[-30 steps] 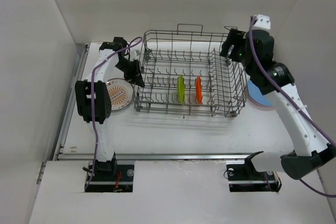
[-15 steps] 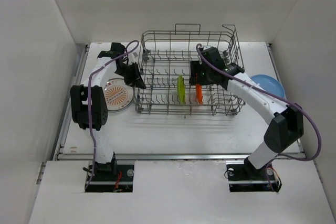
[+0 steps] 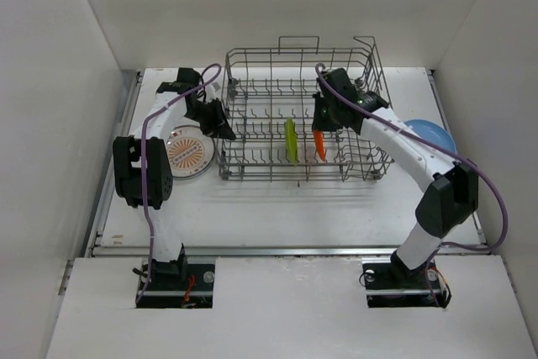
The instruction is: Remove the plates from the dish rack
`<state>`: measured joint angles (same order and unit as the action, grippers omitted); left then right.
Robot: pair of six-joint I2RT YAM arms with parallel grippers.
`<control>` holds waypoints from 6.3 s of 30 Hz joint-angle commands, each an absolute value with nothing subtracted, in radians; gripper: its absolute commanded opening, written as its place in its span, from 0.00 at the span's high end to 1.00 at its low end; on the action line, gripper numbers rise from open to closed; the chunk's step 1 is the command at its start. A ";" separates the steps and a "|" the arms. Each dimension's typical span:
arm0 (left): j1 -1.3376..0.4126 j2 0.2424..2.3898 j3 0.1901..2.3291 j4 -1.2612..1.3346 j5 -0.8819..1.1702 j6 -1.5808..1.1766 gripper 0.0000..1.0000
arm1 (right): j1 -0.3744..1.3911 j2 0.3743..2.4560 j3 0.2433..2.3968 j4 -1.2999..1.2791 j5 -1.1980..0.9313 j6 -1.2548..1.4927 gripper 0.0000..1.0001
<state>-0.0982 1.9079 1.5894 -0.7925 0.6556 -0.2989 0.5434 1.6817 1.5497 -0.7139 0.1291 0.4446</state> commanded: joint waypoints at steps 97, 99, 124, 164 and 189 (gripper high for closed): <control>-0.084 2.069 1.936 -0.974 0.514 -0.308 1.00 | 1.098 1.549 1.761 -0.863 0.459 0.210 1.00; -0.084 2.069 1.945 -0.974 0.505 -0.308 1.00 | 1.156 1.539 1.711 -0.964 0.404 0.210 1.00; -0.084 2.069 1.947 -0.992 0.440 -0.279 1.00 | 1.316 1.833 1.728 -1.262 0.455 0.520 0.00; 0.092 1.410 2.096 -0.857 -0.557 0.198 0.00 | 0.810 0.946 1.617 -1.256 1.756 0.526 0.00; 0.092 1.333 2.000 -1.005 -0.436 0.118 0.00 | 0.810 0.810 1.549 -1.140 1.756 0.302 0.00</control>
